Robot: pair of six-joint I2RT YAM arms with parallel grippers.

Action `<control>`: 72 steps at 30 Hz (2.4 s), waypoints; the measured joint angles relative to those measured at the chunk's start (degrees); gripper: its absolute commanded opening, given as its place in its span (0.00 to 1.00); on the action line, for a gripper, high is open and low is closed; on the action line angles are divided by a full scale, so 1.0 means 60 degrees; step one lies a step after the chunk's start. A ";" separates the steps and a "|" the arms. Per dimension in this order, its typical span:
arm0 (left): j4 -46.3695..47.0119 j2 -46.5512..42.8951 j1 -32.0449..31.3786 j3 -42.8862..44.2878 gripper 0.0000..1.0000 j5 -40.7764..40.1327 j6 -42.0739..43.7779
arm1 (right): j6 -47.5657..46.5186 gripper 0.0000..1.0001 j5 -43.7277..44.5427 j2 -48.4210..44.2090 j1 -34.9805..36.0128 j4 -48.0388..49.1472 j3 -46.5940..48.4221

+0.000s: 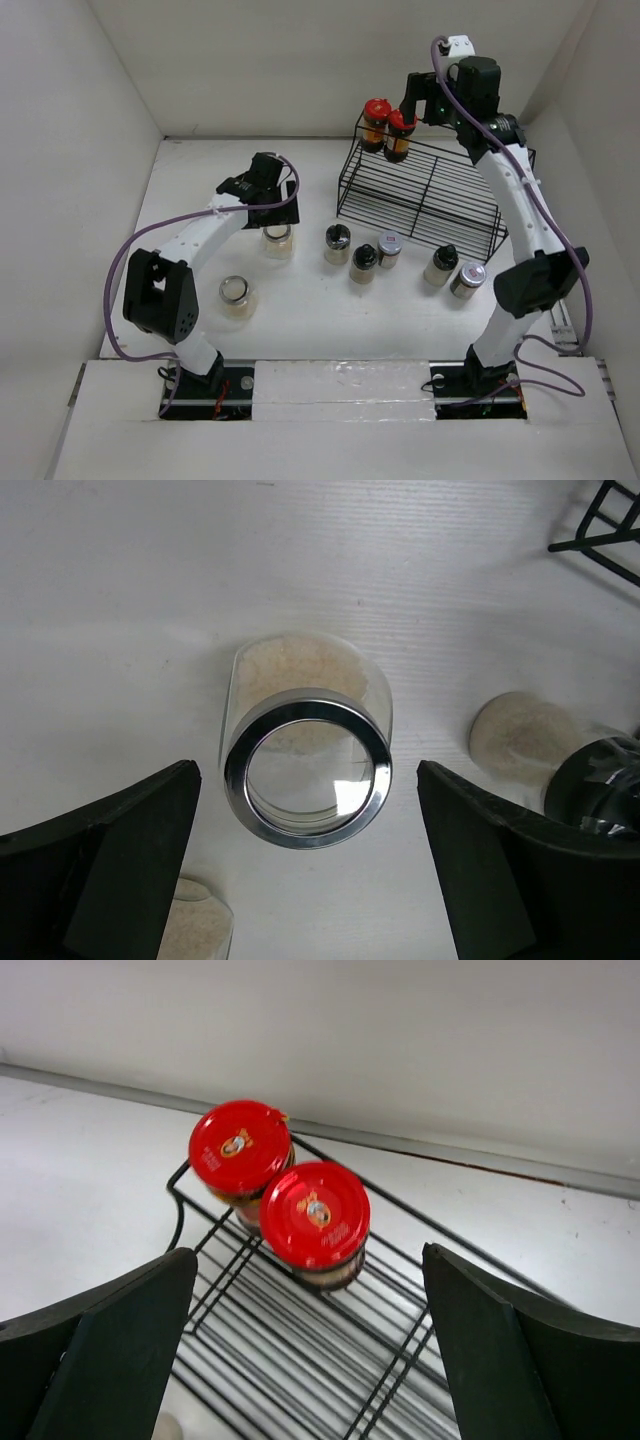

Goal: Organize the condiment bottles

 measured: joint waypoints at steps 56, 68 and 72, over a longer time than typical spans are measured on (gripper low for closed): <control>-0.2000 0.0787 -0.0331 0.6648 0.30 -0.0423 0.0095 | 0.0943 1.00 -0.1297 -0.5945 -0.0076 0.0634 -0.6579; -0.1894 0.4018 -0.2284 1.0167 0.30 0.0200 -0.0102 | 0.1078 1.00 -0.1413 -0.6794 0.0197 -0.0084 -0.7614; -0.1661 0.4761 -0.2430 1.0167 0.31 0.0270 -0.0168 | 0.1082 1.00 -0.1537 -0.7286 0.0208 -0.0226 -0.7894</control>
